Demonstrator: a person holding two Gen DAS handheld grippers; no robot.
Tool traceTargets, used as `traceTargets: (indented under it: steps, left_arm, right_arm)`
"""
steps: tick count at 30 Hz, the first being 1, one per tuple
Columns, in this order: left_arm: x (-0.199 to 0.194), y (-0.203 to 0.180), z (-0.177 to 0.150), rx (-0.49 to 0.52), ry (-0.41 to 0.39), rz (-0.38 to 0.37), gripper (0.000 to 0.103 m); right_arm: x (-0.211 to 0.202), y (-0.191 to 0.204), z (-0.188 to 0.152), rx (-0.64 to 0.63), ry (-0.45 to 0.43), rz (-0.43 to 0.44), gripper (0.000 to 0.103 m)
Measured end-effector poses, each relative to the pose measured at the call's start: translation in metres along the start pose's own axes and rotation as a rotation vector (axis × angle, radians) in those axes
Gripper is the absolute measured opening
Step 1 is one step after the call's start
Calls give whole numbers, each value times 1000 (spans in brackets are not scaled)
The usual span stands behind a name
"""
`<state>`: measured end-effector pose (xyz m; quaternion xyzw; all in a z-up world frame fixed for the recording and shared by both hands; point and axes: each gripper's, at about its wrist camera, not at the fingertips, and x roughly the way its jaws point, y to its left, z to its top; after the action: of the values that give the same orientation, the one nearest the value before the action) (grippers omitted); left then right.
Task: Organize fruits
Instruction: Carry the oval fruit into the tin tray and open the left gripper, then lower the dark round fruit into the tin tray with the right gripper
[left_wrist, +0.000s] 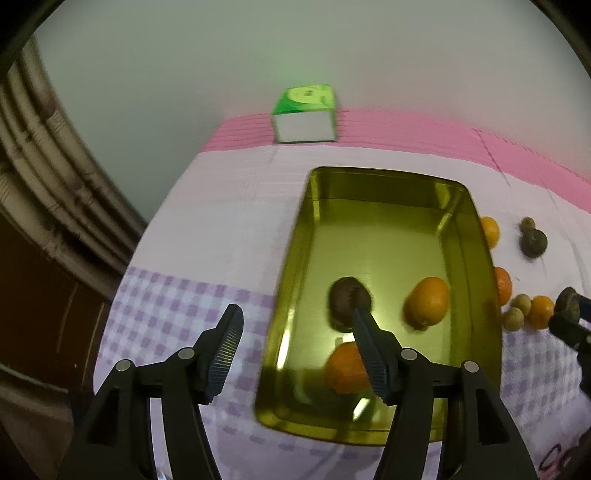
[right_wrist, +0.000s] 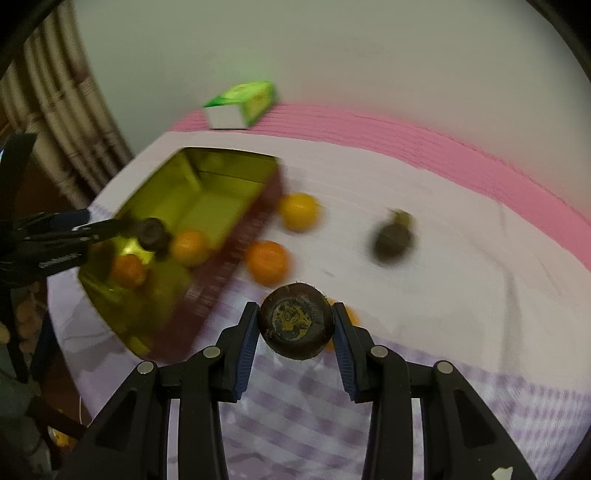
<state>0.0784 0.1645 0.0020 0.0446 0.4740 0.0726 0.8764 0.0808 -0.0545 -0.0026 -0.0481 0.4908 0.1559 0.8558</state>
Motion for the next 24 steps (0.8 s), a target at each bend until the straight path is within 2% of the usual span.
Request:
traceTargets:
  steps: [10, 15, 24]
  left_arm:
    - [5, 63, -8, -201, 24, 38, 66]
    - [8, 63, -8, -202, 31, 28, 69]
    - [8, 62, -7, -197, 33, 24, 72]
  right_arm:
    - [-2, 55, 12, -155, -2, 62, 36]
    - [4, 70, 20, -199, 20, 71, 36]
    - [12, 70, 11, -268, 77, 66, 36]
